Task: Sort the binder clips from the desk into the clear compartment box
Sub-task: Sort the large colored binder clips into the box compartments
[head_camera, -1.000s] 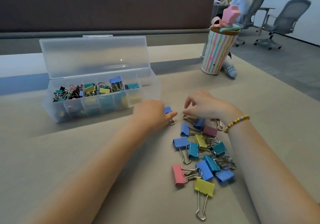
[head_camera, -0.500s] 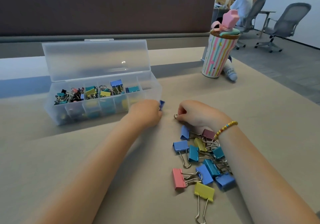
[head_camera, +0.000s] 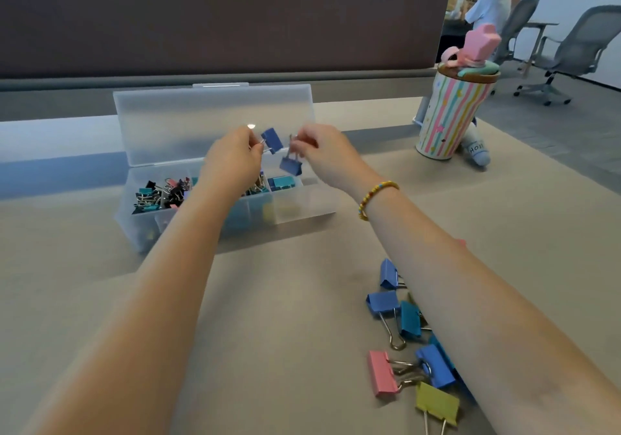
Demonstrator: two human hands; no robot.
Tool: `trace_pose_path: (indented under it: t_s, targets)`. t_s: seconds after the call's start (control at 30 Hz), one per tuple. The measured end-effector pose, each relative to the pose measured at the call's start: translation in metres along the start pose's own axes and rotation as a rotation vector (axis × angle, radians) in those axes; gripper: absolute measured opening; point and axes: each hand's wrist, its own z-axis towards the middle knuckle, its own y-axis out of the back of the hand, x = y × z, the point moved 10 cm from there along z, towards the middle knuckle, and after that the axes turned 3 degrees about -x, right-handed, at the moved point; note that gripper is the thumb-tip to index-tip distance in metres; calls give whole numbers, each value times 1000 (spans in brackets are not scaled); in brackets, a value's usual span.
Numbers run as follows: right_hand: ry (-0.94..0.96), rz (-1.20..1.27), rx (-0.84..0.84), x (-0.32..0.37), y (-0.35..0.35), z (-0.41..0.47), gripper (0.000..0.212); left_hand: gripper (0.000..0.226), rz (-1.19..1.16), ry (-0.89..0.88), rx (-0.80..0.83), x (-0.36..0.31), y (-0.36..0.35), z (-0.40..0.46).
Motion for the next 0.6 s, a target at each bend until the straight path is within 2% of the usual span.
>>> trace_pose_path:
  t_s: [0.13, 0.2, 0.3, 0.37, 0.47, 0.53, 0.6]
  targets:
    - [10, -379, 442, -12, -51, 6, 26, 16, -70, 26, -47, 17, -3, -4]
    - [-2, -455, 507, -16, -57, 9, 27, 14, -138, 44, -69, 22, -2, -4]
    - [-12, -515, 439, -19, -58, 18, 28, 16, -166, 42, -88, 23, 0, -4]
    - [-25, -495, 300, -20, -51, 25, 25, 17, -153, 37, -81, 23, -1, -3]
    - [-87, -171, 160, -20, -36, 27, 27, 18, -122, 27, -43, 22, -5, -3]
    - [-93, -5, 184, -15, -33, 22, 31, 19, -101, 7, -12, 17, -8, -4]
    - [-75, 33, 232, -8, -34, 15, 29, 17, -105, -21, 3, 10, -11, -5]
